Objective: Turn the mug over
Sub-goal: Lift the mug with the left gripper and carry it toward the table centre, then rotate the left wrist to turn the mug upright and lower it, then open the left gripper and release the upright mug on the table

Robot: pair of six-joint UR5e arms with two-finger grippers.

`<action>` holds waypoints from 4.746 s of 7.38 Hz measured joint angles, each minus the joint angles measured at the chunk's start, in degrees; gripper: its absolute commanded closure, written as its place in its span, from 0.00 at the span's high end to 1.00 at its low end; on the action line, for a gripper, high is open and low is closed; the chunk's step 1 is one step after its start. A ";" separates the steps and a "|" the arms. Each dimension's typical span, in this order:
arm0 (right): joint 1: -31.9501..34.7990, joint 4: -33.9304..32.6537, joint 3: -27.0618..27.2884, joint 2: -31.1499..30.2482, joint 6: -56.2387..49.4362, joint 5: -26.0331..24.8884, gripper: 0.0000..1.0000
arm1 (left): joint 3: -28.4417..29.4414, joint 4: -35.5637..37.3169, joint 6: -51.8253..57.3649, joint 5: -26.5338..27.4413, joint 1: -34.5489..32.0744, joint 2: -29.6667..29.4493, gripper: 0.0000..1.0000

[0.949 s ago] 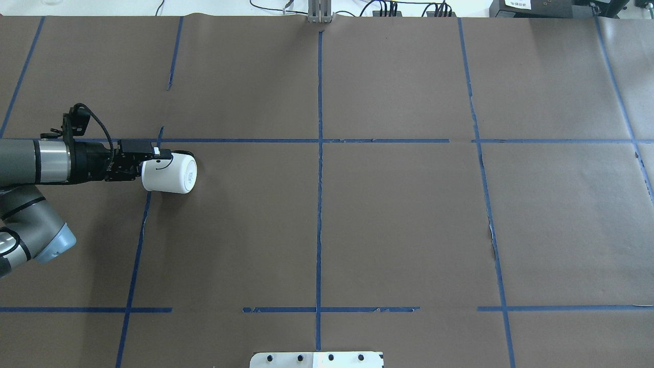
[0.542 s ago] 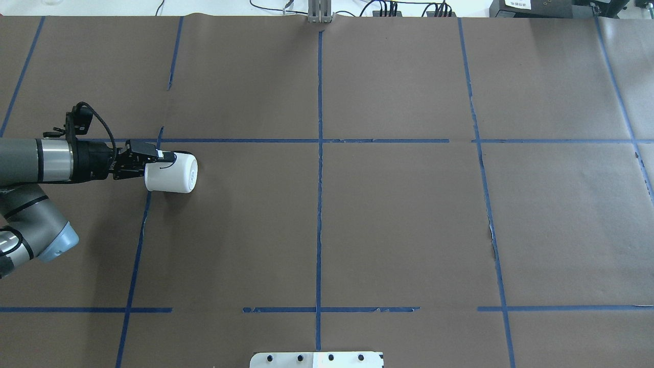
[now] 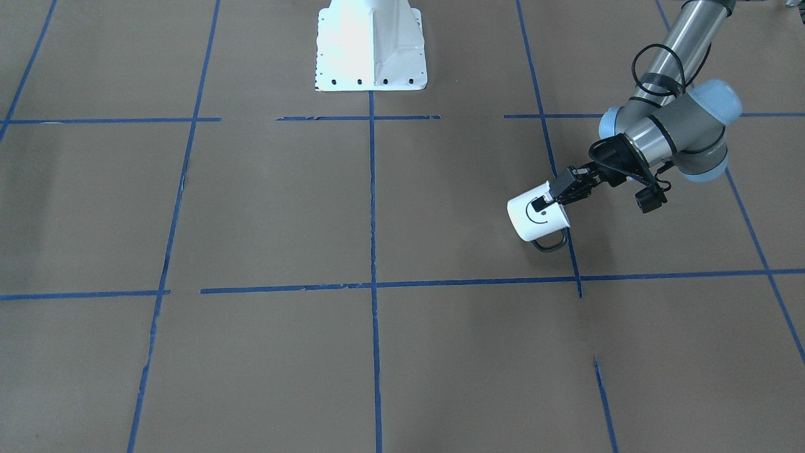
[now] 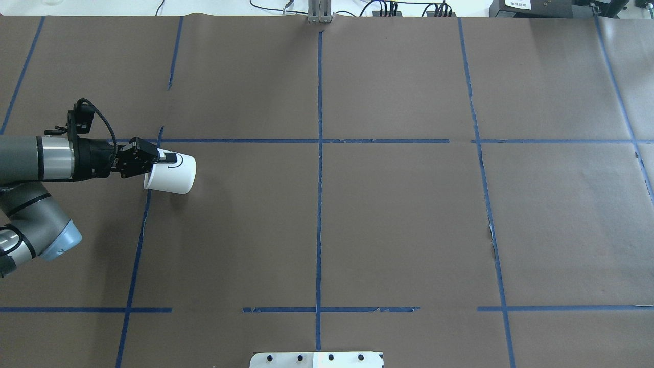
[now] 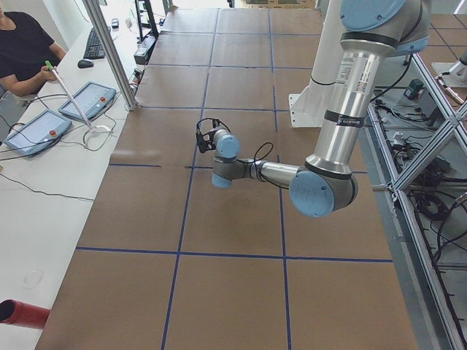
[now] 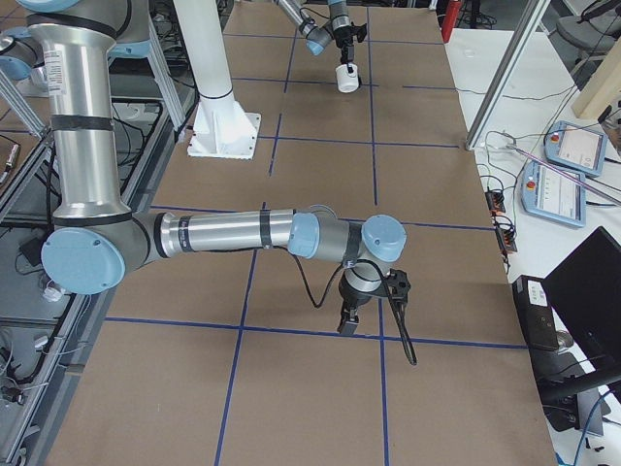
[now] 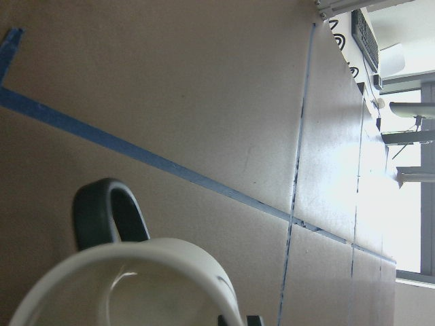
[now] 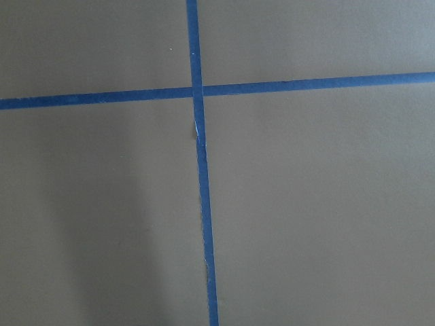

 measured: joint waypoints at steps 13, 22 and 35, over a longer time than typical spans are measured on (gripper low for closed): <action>0.00 0.00 0.01 0.05 0.00 0.00 1.00 | -9.03 87.99 35.78 11.16 8.45 -35.02 0.00; 0.00 0.00 0.01 0.03 0.00 0.00 1.00 | 7.24 97.61 49.39 20.30 16.80 -45.57 0.00; 0.00 0.00 0.01 0.03 0.00 0.00 1.00 | -11.26 105.87 56.63 18.18 10.00 -41.51 1.00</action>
